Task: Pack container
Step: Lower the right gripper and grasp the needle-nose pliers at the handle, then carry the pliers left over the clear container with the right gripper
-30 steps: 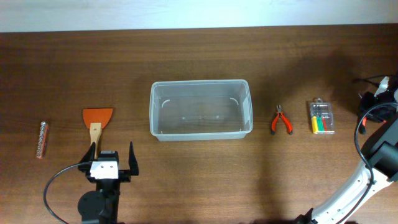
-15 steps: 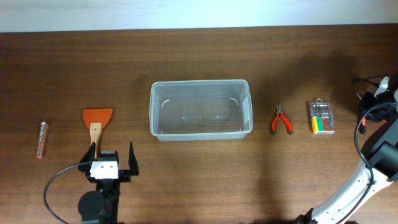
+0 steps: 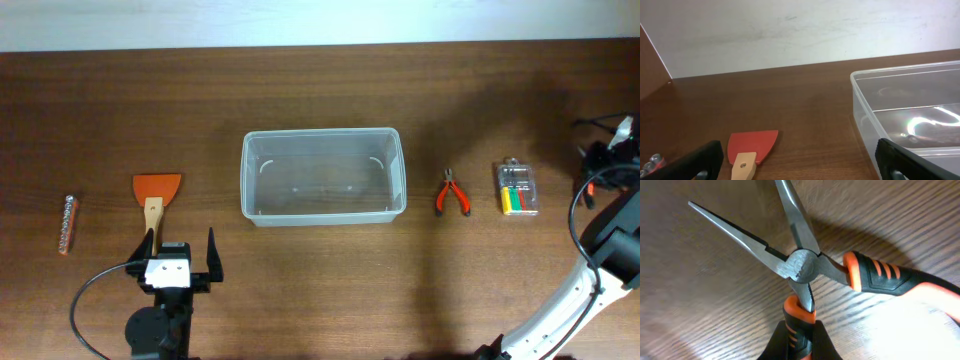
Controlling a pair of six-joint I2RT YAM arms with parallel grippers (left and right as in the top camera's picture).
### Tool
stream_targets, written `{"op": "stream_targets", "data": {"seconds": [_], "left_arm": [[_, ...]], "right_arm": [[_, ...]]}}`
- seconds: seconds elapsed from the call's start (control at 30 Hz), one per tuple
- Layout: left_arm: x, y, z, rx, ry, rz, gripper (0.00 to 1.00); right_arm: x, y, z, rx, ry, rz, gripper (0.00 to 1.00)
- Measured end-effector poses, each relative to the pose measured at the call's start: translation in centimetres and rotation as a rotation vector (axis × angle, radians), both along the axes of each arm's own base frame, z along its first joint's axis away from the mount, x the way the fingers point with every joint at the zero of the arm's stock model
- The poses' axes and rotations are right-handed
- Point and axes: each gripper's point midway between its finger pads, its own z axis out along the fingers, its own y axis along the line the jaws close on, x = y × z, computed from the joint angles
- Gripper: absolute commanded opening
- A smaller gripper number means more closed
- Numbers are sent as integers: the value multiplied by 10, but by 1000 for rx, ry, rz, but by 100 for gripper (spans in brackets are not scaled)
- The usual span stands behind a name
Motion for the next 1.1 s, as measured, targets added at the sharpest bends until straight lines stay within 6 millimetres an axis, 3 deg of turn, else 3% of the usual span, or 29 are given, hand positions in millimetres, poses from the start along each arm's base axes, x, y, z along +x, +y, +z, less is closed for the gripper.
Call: {"op": "stream_targets", "data": {"seconds": [0.23,0.4,0.53,0.7,0.9,1.1], "left_arm": [[0,0,0,0,0,0,99],[0,0,0,0,0,0,99],[0,0,0,0,0,0,99],[0,0,0,0,0,0,99],[0,0,0,0,0,0,99],[0,0,0,0,0,0,99]], "right_arm": [[30,-8,68,-70,-96,21,4],[64,25,132,-81,-210,133,4],[85,90,178,-37,-287,305,4],[90,196,212,34,-305,585,4],[100,314,224,53,-336,884,4],[84,430,222,65,-322,1145,4]]}}
